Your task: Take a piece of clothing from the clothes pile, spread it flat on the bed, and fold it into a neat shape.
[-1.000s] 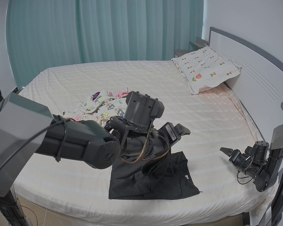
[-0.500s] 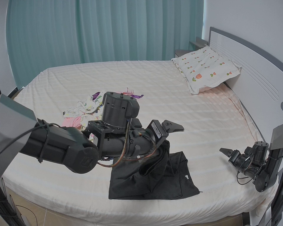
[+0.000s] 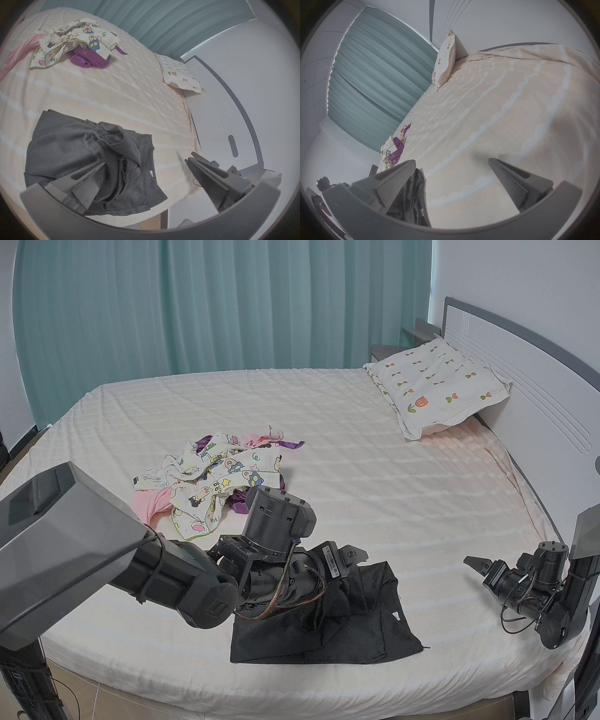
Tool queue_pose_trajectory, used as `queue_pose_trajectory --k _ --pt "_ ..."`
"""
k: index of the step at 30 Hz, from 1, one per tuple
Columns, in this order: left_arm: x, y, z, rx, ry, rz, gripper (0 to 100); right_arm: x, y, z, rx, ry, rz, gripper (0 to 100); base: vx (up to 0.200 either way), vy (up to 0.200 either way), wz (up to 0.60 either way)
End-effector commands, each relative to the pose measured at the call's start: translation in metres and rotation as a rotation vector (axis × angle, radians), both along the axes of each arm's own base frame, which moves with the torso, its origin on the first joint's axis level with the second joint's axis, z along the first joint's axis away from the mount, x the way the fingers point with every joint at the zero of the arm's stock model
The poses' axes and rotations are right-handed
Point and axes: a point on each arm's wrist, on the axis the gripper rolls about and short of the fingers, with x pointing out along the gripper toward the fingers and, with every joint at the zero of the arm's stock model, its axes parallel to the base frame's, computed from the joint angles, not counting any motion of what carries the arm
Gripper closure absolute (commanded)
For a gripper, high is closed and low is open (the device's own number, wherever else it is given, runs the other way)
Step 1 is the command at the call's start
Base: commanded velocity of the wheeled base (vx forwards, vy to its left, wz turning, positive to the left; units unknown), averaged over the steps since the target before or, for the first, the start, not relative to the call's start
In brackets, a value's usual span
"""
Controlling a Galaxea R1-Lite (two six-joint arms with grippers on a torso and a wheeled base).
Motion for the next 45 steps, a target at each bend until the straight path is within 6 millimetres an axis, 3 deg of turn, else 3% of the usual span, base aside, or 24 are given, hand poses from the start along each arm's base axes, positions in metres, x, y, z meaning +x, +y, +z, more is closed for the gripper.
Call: queue_pose_trajectory --k 1,5,8,13,19,22,23,24,29,34,40,45 --pt "-0.001 0.004 0.001 0.001 0.005 0.008 0 0.000 0.000 0.000 0.000 -0.006 0.002 0 0.000 0.000 0.00" --pt "-0.007 0.010 0.004 0.053 -0.032 -0.020 0 0.000 0.000 0.000 0.000 -0.006 0.002 0 0.000 0.000 0.00" --pt "-0.002 0.024 0.006 0.121 -0.088 -0.003 0 -0.001 0.000 0.001 0.000 -0.006 0.002 0 0.000 0.000 0.00" --pt "-0.006 0.037 -0.003 0.205 -0.046 -0.009 0 0.000 0.000 0.000 0.000 -0.005 0.002 0 0.000 0.000 0.00" --pt "-0.020 0.064 0.003 0.214 -0.019 0.028 0 -0.001 0.000 0.001 -0.001 -0.006 0.000 0 0.000 0.000 0.00" --pt "-0.029 0.097 0.007 0.214 0.007 0.092 0 -0.001 0.000 0.001 -0.001 -0.006 0.000 0 0.000 0.000 0.00" --pt "-0.029 0.097 0.007 0.214 0.007 0.092 0 -0.001 0.000 0.001 -0.001 -0.006 0.000 0 0.000 0.000 0.00" --pt "-0.033 0.114 0.005 0.221 0.029 0.129 0 -0.001 0.000 0.001 -0.001 -0.006 0.000 0 0.000 0.000 0.00" --pt "-0.045 0.139 -0.004 0.179 0.124 0.200 0 -0.001 0.000 0.001 0.000 -0.005 0.002 0 0.000 0.000 0.00" --pt "-0.049 0.152 -0.010 0.114 0.189 0.249 0 -0.001 0.000 0.001 -0.002 -0.007 0.002 0 0.000 0.000 0.00" --pt "-0.057 0.155 -0.019 0.032 0.237 0.264 0 -0.001 0.000 0.002 -0.002 -0.013 0.001 0 0.000 0.000 0.00" --pt "-0.062 0.163 -0.024 0.000 0.221 0.264 0 -0.002 0.002 0.007 -0.011 -0.031 0.004 0 0.000 0.200 0.00"
